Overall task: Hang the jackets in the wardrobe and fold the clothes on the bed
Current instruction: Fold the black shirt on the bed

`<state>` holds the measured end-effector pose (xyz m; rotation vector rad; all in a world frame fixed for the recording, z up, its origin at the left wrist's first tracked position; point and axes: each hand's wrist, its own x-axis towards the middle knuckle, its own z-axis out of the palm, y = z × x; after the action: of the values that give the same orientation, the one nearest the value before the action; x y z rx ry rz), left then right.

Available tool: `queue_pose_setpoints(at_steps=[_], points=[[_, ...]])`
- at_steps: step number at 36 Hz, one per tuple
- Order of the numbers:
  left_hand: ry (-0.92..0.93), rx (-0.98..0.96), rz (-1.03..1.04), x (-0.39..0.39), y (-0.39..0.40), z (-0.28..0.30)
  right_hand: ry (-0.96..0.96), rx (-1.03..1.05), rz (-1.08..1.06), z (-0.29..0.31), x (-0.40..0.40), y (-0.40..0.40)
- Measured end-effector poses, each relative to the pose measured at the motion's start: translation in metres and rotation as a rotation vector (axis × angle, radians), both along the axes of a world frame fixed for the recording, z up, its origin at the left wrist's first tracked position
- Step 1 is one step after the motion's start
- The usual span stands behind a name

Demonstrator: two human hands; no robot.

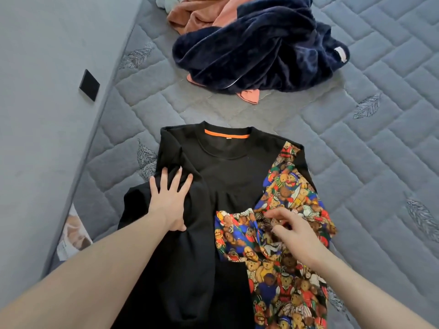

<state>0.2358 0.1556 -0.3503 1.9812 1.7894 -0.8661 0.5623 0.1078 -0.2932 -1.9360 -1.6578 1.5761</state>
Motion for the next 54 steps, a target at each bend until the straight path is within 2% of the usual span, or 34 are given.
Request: queue_pose_setpoints(at_steps=[2,4,8,11,15,17,19,21,23,26,28,29,31,33,36,39,41,43,47,49,51,54], points=[[0.007,-0.005,0.001,0.001,-0.001,0.003,0.05,-0.046,-0.026,0.002,-0.018,-0.003],[0.018,0.002,0.003,0.003,-0.002,0.005,0.031,-0.1,0.084,0.001,-0.038,-0.014],[0.033,0.025,-0.003,0.006,-0.005,0.009,-0.148,-0.08,0.458,-0.003,-0.067,-0.04],[0.036,0.044,-0.012,0.006,-0.008,0.011,-0.168,-0.038,0.729,-0.001,-0.073,-0.063],[0.036,0.067,-0.013,0.008,-0.013,0.016,-0.285,-0.264,1.217,-0.002,-0.067,-0.092],[0.039,0.083,-0.011,0.011,-0.017,0.018,-0.305,-0.342,1.269,-0.002,-0.058,-0.101],[0.031,0.117,-0.009,0.016,-0.024,0.021,-0.232,-0.395,1.124,0.002,-0.048,-0.105],[-0.004,0.143,-0.015,0.02,-0.035,0.025,-0.129,-0.396,0.835,0.012,-0.039,-0.106],[-0.095,0.193,-0.004,0.02,-0.047,0.028,-0.087,-0.304,0.531,0.018,-0.026,-0.1],[-0.287,0.326,0.084,0.012,-0.073,0.034,-0.183,0.059,0.136,0.023,-0.001,-0.079],[-0.398,0.439,0.223,0.0,-0.094,0.037,-0.297,0.241,-0.158,0.019,0.017,-0.061],[-0.433,0.485,0.316,-0.007,-0.105,0.038,-0.37,0.244,-0.286,0.016,0.026,-0.052],[-0.449,0.535,0.551,-0.025,-0.124,0.039,-0.476,0.124,-0.449,0.009,0.042,-0.039],[-0.398,0.523,0.817,-0.044,-0.143,0.038,-0.524,-0.038,-0.522,-0.001,0.055,-0.035],[-0.334,0.37,1.143,-0.072,-0.173,0.034,-0.549,-0.238,-0.588,-0.013,0.061,-0.045],[-0.259,0.175,1.177,-0.092,-0.203,0.031,-0.576,-0.319,-0.587,-0.023,0.062,-0.061],[-0.252,0.085,1.193,-0.099,-0.216,0.032,-0.435,-0.352,-0.656,-0.027,0.064,-0.069],[-0.326,0.014,1.256,-0.101,-0.222,0.034,-0.293,-0.359,-0.693,-0.028,0.064,-0.077],[-0.542,-0.036,1.332,-0.085,-0.223,0.04,-0.162,-0.306,-0.641,-0.026,0.057,-0.083],[-0.726,-0.065,1.515,-0.072,-0.222,0.045,-0.011,-0.32,-0.757,-0.02,0.048,-0.081],[-0.919,-0.197,1.762,-0.064,-0.222,0.049,0.146,-0.408,-0.85,-0.014,0.037,-0.081],[-0.992,-0.362,1.885,-0.061,-0.23,0.049,0.204,-0.48,-0.845,-0.014,0.026,-0.085]])
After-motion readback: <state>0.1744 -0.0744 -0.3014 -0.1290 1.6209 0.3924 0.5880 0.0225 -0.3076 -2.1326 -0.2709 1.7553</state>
